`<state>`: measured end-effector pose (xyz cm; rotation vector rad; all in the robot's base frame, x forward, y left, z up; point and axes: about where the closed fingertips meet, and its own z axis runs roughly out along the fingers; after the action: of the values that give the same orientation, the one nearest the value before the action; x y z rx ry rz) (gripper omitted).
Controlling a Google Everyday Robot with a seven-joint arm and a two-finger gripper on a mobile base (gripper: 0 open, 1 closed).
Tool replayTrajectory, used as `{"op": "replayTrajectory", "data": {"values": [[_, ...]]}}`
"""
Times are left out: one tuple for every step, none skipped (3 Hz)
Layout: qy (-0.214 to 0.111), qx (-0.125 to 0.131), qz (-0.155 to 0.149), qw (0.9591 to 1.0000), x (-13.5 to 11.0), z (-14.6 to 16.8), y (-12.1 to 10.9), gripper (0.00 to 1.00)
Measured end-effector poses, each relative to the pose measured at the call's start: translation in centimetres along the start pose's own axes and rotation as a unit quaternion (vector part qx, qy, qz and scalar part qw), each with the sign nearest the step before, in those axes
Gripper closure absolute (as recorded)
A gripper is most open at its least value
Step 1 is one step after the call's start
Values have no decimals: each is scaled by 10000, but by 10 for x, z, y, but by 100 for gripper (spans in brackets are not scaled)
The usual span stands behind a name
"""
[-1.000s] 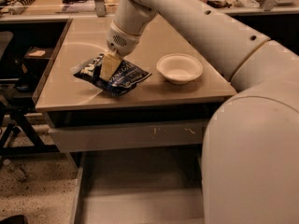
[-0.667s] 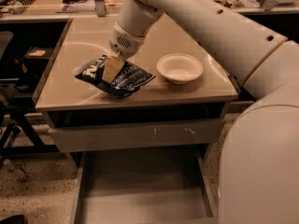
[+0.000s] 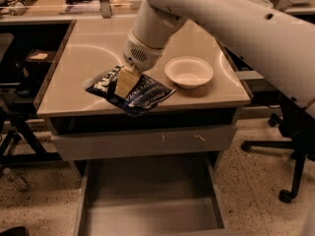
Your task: Place blue chip bag into middle drawer
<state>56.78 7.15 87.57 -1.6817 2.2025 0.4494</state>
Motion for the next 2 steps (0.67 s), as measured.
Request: {"op": "replayTrajectory", "data": {"values": [[132,46,169,9998,29,11,23,100],[132,45,171,9998,29,11,23,100]]}}
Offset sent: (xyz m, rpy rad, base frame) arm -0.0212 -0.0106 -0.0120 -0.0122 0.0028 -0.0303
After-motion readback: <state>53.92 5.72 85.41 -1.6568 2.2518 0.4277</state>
